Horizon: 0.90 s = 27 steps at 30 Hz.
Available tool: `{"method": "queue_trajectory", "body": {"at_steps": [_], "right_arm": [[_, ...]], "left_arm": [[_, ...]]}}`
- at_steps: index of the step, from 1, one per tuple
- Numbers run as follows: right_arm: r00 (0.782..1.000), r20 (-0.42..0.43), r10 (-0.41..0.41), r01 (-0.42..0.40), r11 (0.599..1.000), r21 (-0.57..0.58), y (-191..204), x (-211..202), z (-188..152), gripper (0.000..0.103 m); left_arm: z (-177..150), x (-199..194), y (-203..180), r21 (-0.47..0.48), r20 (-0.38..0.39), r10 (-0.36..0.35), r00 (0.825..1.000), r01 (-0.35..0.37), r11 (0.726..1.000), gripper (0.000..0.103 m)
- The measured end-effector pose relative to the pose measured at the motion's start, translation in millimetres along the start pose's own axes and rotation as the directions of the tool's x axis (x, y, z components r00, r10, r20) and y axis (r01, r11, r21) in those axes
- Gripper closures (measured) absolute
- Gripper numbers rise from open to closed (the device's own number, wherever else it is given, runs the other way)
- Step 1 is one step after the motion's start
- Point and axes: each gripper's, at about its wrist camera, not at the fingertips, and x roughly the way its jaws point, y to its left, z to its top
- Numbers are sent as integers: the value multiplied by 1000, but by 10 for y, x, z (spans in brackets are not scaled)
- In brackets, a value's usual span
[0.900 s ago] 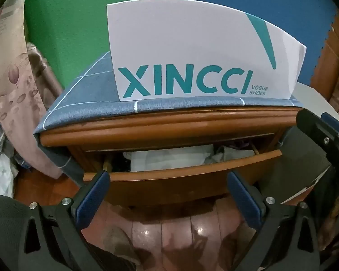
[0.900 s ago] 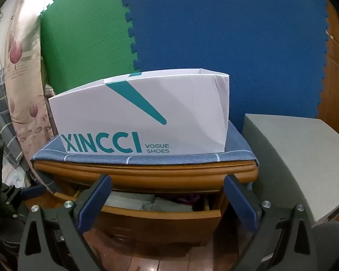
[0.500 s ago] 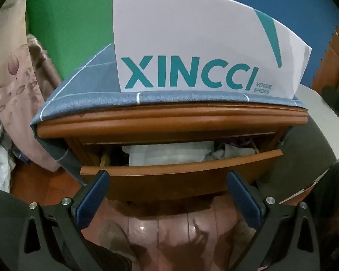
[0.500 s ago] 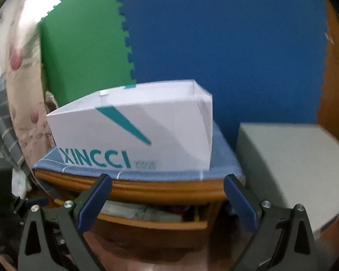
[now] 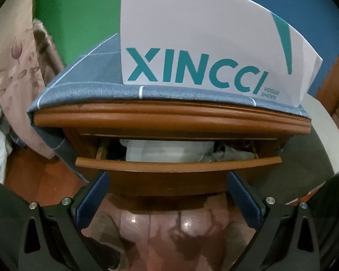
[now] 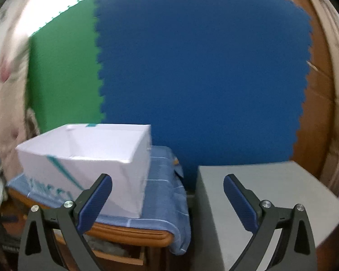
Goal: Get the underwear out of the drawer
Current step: 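Move the left tool toward the partly open nightstand drawer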
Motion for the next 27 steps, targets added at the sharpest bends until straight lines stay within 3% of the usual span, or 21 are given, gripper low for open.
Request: {"method": "queue_trajectory", "body": {"at_steps": [4,13,19,27], "right_arm": [[1000,14,-16,16,1000,25,-101,3,-52,2],[1000,-13,-9,8,998,-64,44,37,-195,2],[999,-32,-3,2,999,-38,-8,82,-193,2],[999,-45,-1,-1,999,-51,43,95,-199,2]], "left_arm": [[-5,52,-12,-26,3,-5,1000,6,1000,1],[-4,157,-102,-12,-4,-7,1000,7,1000,1],[17,208,-133,-15,-6,-8,1000,8,1000,1],[16,316,-31,-100,-33,-28,999,25,995,1]]}}
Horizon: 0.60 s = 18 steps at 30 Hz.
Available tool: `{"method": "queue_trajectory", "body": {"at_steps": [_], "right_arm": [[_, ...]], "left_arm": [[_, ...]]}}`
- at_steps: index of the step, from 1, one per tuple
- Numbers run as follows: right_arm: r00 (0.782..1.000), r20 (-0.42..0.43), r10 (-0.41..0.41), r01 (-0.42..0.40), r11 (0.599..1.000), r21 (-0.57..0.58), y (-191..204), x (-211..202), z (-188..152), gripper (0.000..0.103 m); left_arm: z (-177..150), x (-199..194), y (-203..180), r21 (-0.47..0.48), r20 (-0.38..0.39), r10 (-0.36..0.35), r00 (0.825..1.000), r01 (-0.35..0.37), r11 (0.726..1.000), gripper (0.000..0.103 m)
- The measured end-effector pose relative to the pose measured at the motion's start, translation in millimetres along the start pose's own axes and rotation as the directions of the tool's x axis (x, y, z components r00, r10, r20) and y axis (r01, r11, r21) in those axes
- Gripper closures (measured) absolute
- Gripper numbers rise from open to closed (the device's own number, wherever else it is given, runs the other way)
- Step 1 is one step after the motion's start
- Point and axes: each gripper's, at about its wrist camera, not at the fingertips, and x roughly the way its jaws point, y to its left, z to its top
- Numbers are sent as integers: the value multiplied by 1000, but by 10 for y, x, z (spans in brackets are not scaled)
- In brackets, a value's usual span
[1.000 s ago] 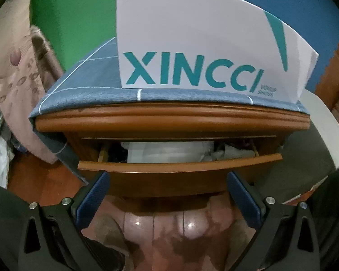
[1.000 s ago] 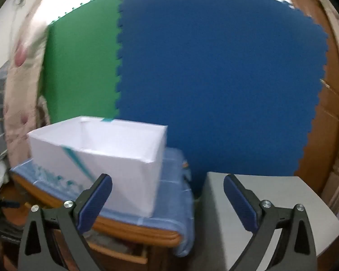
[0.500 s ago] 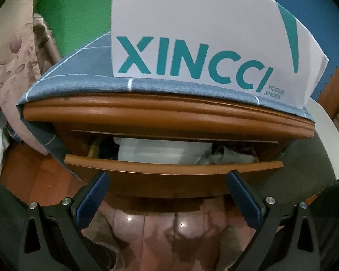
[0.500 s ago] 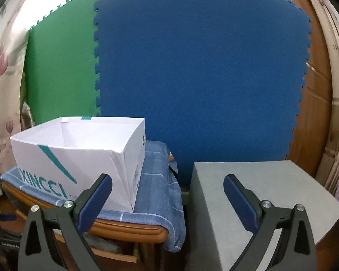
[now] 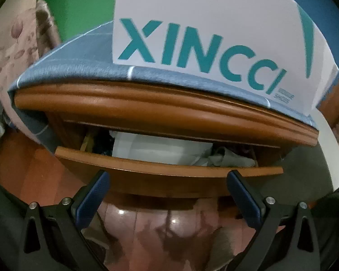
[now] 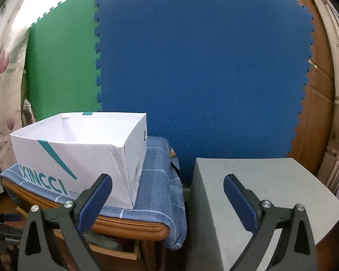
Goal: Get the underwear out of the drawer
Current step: 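Move the left tool toward the partly open nightstand drawer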
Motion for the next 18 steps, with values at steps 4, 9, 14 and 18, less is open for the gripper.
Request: {"method": "queue_trajectory", "body": {"at_steps": [4,9,14,18], "right_arm": [[1000,-2,5,-5,1000,-7,20,-2,-13,2],[1000,-9,12,-12,1000,-9,31,5,-14,2],[1000,-17,18,-18,1000,-16,47,16,-14,2],[999,-22,23,-24,1000,-20,62,24,-12,2]], "left_arm": [[21,57,71,-73,-4,-21,1000,20,997,1],[39,180,178,-176,-14,-41,999,38,984,1],[44,258,230,-232,5,-44,999,44,972,1],[38,301,282,-278,21,-59,998,63,959,1]]}}
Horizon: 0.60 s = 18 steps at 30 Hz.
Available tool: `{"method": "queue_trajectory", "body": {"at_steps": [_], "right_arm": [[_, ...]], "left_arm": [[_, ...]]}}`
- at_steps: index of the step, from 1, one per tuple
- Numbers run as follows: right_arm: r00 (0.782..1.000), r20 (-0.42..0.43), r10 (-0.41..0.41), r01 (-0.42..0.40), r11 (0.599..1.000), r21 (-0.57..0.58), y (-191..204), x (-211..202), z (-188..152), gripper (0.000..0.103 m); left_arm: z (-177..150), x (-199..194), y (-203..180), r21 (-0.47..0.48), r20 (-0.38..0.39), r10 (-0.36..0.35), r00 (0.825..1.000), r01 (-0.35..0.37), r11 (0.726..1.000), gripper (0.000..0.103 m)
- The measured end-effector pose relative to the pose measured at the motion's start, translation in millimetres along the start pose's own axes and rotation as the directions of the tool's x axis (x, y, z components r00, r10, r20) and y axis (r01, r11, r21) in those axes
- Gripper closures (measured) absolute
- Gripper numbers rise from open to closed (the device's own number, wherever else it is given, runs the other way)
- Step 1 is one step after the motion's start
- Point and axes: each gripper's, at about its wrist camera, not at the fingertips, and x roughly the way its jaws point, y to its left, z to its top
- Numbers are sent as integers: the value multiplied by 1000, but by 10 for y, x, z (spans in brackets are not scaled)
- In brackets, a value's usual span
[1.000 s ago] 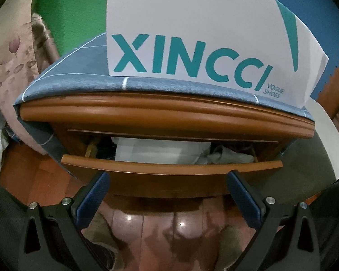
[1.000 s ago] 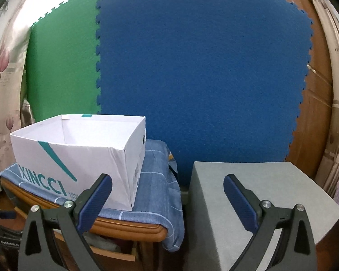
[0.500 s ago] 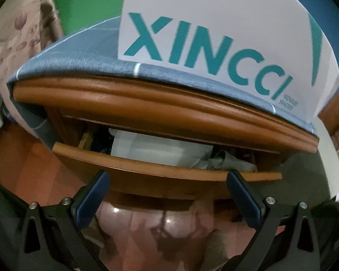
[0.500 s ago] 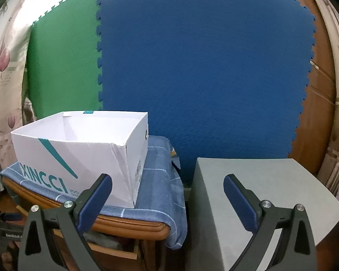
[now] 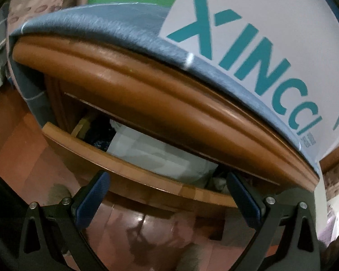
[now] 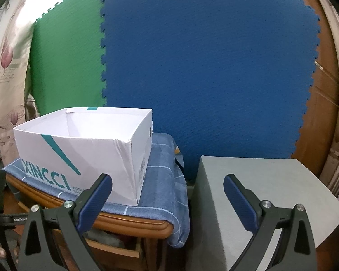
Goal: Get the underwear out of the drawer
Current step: 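Move the left tool toward the partly open nightstand drawer, then hook the drawer front with the left tool and pull it open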
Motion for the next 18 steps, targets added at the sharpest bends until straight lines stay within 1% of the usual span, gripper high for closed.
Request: {"method": "queue_trajectory", "body": {"at_steps": [4,7,10,14,18], "right_arm": [[1000,-3,6,-6,1000,-2,14,5,2,2],[1000,-6,9,-9,1000,-4,29,3,1,2],[1000,-9,17,-17,1000,-4,36,7,4,2],[1000,-10,30,-30,1000,-2,39,7,0,2],[999,-15,42,-42,999,1,40,20,8,2]], "left_arm": [[-19,74,106,-73,-9,-18,1000,17,997,1],[-22,127,206,-140,-6,-29,1000,28,990,1],[-41,194,282,-193,-12,-28,1000,25,981,2],[-42,306,329,-240,-31,-20,999,12,971,2],[-63,445,367,-302,-53,-3,999,-13,953,2]]}}
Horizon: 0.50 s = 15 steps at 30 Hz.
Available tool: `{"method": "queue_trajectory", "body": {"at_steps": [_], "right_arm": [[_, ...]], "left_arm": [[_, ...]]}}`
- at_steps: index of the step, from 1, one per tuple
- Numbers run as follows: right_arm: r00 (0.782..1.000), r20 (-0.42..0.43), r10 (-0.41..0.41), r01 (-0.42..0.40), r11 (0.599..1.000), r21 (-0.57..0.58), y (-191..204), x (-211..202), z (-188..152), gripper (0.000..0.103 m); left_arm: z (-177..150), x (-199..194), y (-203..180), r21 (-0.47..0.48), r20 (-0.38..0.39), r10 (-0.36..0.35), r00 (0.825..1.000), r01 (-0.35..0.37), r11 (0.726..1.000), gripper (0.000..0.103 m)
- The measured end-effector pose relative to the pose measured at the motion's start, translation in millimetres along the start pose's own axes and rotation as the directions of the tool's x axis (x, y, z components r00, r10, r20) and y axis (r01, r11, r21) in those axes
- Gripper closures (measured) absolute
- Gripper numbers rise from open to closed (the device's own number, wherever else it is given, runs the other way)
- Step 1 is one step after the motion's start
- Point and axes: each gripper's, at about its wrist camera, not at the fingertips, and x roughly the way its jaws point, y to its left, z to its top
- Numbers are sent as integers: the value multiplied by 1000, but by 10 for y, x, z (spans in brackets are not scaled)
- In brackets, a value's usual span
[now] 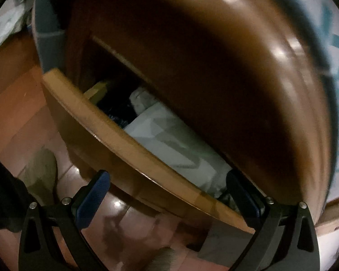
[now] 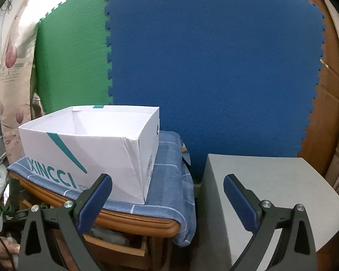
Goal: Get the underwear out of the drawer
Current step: 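Hook the drawer front with the left tool and pull it open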
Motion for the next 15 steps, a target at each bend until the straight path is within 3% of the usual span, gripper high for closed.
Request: {"method": "queue_trajectory", "body": {"at_steps": [7,10,12,15], "right_arm": [[1000,-9,26,-25,999,25,-42,31,8,2],[999,-17,42,-41,998,38,-66,56,6,2],[998,-20,53,-52,998,47,-75,62,4,2],[998,-24,63,-62,996,57,-93,72,-1,2]], "left_arm": [[-8,188,170,-142,-37,60,998,-64,988,2],[1,220,267,-224,-37,76,996,-82,971,0],[38,250,355,-275,-88,63,994,-85,958,0],[60,268,412,-342,-108,106,988,-138,930,1]]}}
